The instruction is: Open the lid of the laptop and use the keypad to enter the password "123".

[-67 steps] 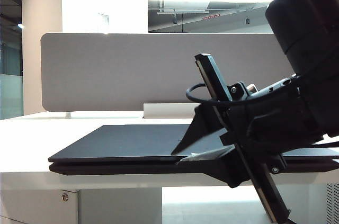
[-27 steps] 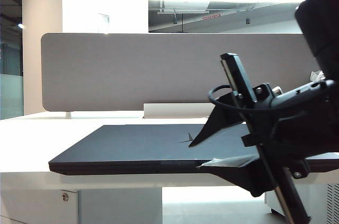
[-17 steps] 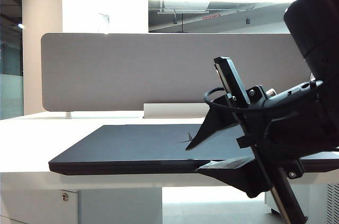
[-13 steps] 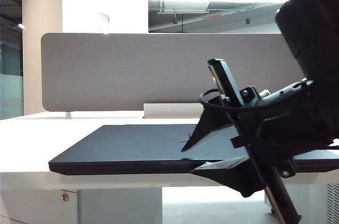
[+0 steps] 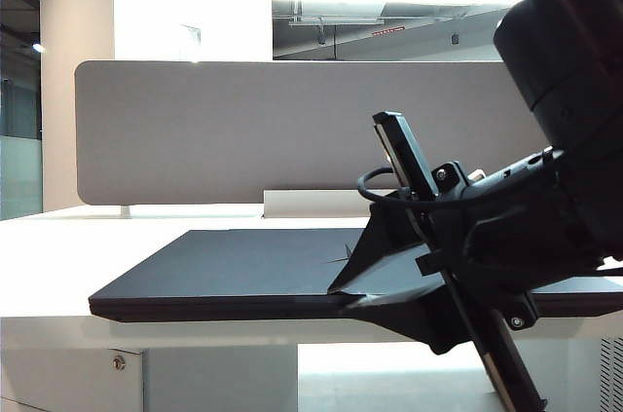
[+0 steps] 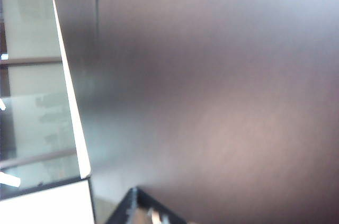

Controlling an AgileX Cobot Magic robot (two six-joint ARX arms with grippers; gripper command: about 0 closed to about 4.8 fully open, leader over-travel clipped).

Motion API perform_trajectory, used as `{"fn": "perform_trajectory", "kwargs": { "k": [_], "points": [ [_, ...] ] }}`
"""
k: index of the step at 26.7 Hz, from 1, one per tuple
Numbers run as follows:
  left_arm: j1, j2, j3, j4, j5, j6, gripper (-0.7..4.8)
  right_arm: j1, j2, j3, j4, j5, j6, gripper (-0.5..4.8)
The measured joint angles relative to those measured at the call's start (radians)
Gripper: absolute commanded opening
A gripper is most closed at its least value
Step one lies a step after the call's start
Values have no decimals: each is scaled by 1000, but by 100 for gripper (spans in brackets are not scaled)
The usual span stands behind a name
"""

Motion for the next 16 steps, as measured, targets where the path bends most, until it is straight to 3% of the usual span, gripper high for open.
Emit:
{"fn": "perform_trajectory", "kwargs": {
  "k": [16],
  "points": [
    [0, 0, 0, -1, 0, -2, -6, 4, 2, -5, 43, -18, -102, -2]
  ]
}}
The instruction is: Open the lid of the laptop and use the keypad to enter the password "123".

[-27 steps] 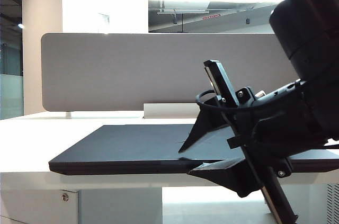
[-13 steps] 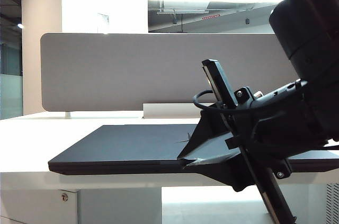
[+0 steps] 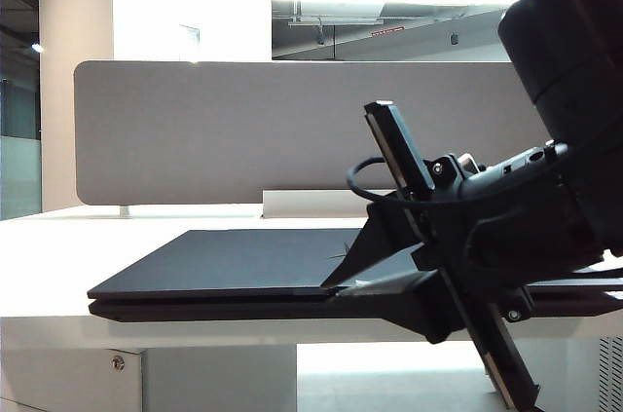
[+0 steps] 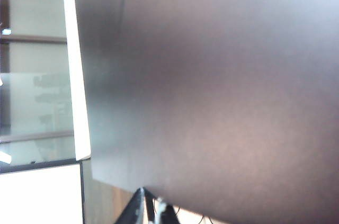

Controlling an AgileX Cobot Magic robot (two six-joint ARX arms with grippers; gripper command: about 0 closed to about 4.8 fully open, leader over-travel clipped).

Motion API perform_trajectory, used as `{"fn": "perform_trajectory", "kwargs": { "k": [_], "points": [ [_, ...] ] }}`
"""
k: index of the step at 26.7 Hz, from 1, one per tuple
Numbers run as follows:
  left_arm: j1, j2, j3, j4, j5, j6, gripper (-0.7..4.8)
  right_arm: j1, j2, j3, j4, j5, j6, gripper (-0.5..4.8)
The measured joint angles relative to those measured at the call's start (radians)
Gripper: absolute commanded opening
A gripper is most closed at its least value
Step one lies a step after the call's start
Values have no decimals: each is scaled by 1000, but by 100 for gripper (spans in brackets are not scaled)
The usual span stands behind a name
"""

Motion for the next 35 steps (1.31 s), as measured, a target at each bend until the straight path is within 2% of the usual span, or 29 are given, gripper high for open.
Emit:
{"fn": "perform_trajectory", "kwargs": {
  "k": [17, 24, 28, 35],
  "points": [
    [0, 0, 0, -2, 0, -3, -6, -37, -37, 1, 16, -79, -105, -3],
    [0, 0, 0, -3, 0, -5, -6, -92, -115, 79, -133, -208, -195, -3],
    [0, 0, 0, -3, 0, -8, -6, -107, -166, 158, -155, -204, -256, -3],
    [0, 0, 0, -4, 0, -11, -6, -134, -193, 214, -236, -228, -293, -3]
  ]
}}
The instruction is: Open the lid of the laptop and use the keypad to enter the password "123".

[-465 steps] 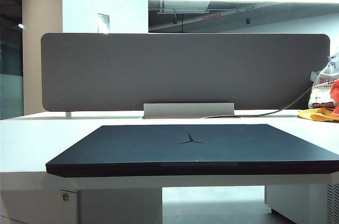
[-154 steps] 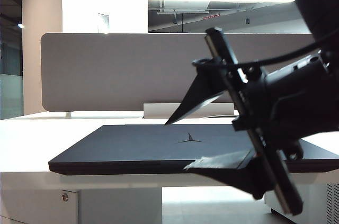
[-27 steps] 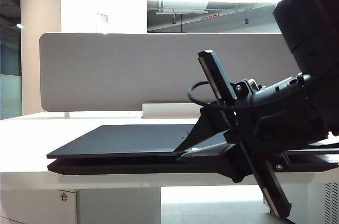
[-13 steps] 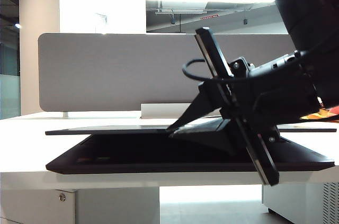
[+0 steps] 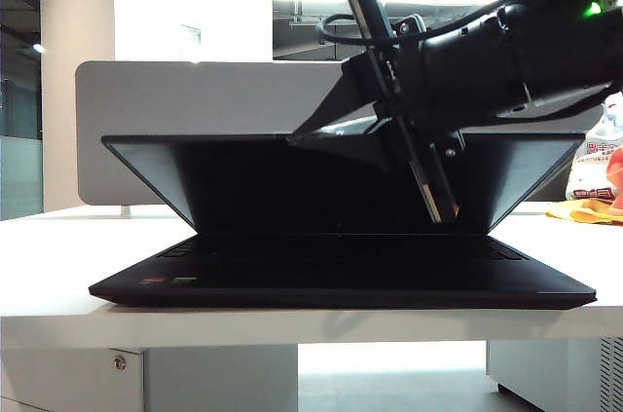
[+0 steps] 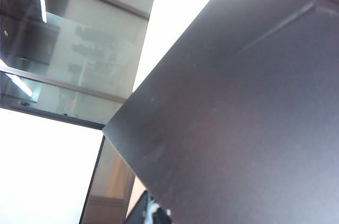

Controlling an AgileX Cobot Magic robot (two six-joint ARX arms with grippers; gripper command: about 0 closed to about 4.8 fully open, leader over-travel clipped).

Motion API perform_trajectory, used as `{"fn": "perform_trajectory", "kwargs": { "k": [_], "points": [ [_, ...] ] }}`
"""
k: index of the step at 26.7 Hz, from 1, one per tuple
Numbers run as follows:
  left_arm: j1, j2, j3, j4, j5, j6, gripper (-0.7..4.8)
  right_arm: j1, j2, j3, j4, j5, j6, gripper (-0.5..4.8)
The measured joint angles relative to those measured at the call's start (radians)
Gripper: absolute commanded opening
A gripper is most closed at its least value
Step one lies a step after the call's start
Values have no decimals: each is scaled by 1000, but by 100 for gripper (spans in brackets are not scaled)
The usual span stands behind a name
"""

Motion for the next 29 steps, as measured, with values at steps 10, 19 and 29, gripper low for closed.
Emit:
{"fn": "perform_trajectory", "kwargs": {
  "k": [10, 19, 29],
  "points": [
    [0, 0, 0, 1, -1, 0, -6, -65, -32, 24, -10, -46, -21, -3],
    [0, 0, 0, 3, -1, 0, -6, -111, -48, 158, -130, -63, -106, -3],
    [0, 0, 0, 5, -1, 0, -6, -190, -57, 212, -174, -117, -159, -3]
  ]
}}
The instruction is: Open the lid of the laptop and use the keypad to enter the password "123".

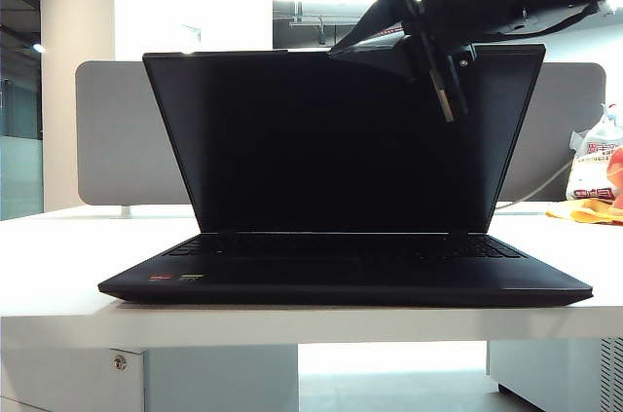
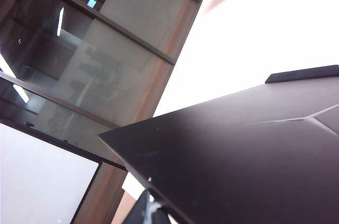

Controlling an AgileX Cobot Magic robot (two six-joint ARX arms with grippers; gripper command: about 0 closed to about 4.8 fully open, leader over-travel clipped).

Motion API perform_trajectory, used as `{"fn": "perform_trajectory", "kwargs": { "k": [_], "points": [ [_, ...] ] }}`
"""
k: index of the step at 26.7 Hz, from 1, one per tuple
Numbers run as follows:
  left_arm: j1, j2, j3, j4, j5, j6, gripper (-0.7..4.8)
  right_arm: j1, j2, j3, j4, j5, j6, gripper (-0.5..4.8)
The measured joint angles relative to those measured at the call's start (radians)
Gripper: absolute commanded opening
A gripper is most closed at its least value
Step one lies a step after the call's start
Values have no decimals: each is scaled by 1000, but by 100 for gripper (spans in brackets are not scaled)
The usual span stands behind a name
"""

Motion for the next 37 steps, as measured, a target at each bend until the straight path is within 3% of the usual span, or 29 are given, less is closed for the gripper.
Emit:
{"fn": "perform_trajectory", "kwargs": {
  "k": [3, 10, 18, 24, 30, 37],
  "points": [
    [0, 0, 0, 0, 0, 0, -6, -10, 0, 19, -36, -11, -35, -3],
    [0, 0, 0, 0, -18, 0, -6, -17, 0, 190, -297, 24, -218, -3],
    [0, 1, 0, 0, -18, 0, -6, -84, 18, 204, -431, 122, -245, -2],
    [0, 0, 0, 0, -18, 10, -6, -81, 4, 218, -432, 33, -243, -2],
    [0, 0, 0, 0, -18, 11, -6, -76, -136, 220, -623, 25, -323, -2],
    [0, 0, 0, -3, -18, 11, -6, 31, -136, 206, -775, 119, -469, -3]
  ]
}}
